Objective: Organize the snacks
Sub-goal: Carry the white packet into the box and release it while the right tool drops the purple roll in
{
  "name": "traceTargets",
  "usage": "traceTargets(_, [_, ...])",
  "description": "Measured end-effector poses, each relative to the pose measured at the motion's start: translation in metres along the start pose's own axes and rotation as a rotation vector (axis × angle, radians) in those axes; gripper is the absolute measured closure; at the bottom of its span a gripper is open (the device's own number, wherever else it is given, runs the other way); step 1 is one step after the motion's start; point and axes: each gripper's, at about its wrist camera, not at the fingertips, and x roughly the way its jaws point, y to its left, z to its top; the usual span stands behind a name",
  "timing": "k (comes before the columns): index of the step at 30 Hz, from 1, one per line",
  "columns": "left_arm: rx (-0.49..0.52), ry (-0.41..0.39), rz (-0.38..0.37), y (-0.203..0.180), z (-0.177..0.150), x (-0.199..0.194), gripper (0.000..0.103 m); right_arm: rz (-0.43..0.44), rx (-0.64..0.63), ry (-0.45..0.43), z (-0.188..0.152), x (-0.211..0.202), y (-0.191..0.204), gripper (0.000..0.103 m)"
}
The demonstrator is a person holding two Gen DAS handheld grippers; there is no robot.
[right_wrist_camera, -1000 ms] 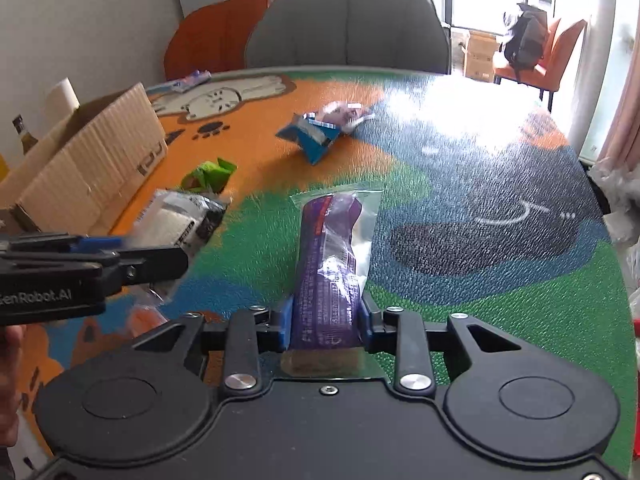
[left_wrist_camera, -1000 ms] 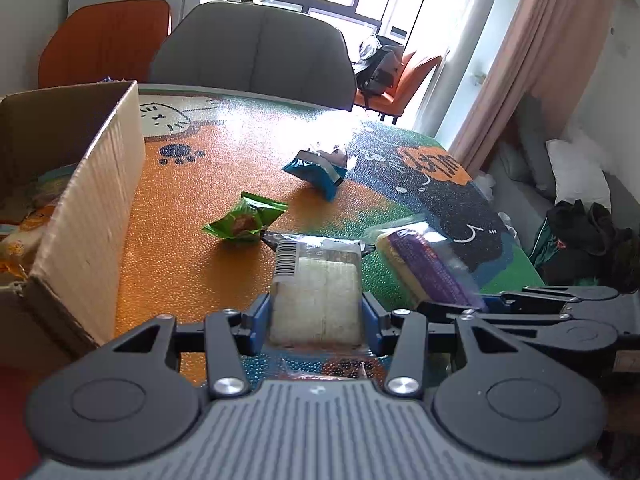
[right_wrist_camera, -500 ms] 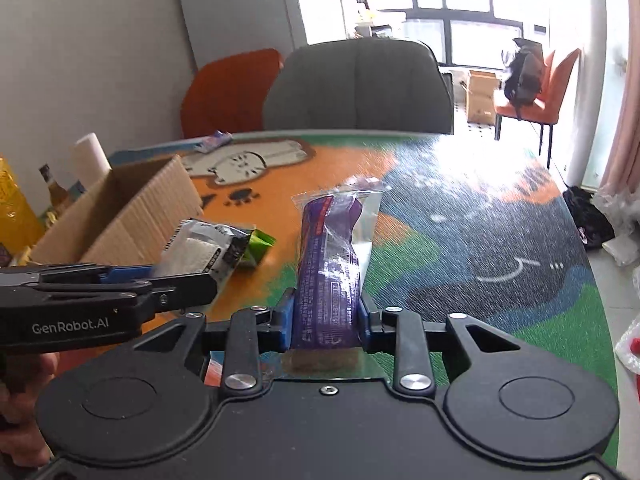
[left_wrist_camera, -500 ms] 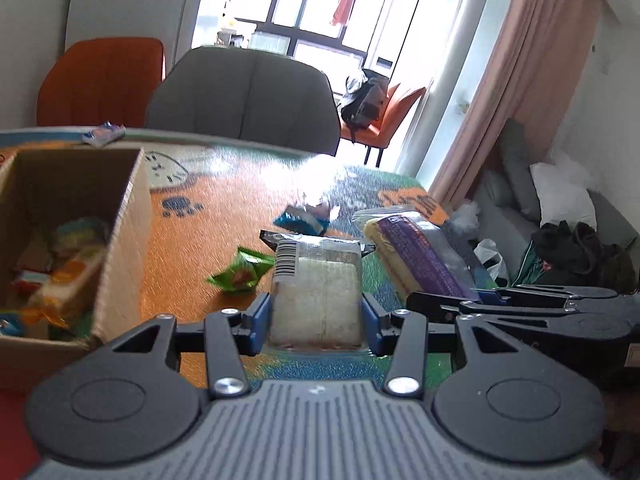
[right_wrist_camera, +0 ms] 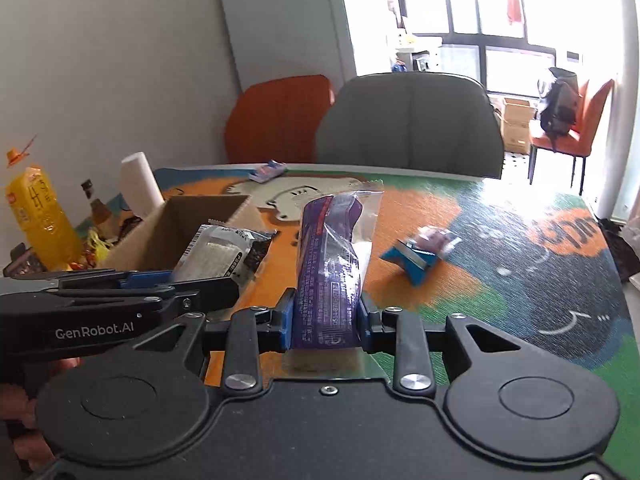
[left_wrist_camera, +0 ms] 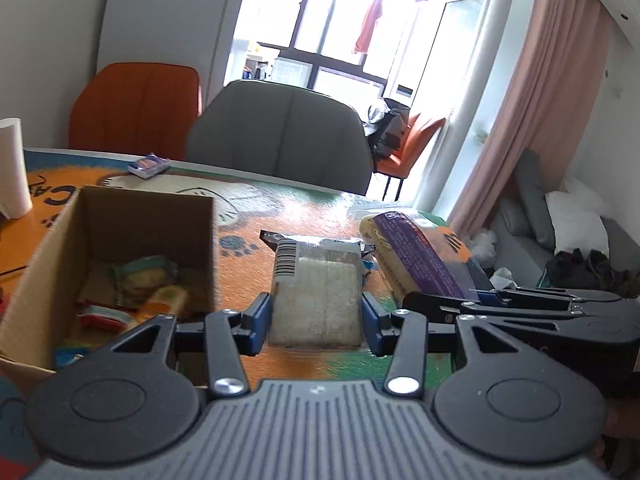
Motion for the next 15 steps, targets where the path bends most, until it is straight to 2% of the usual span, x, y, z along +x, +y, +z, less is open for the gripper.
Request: traceTargets(15, [-0.058,-0.028,0.054,0.057,0.010,-0.017,0.057,0.045,-0.042,-0.001,0.018,0.022,0.051,0.074])
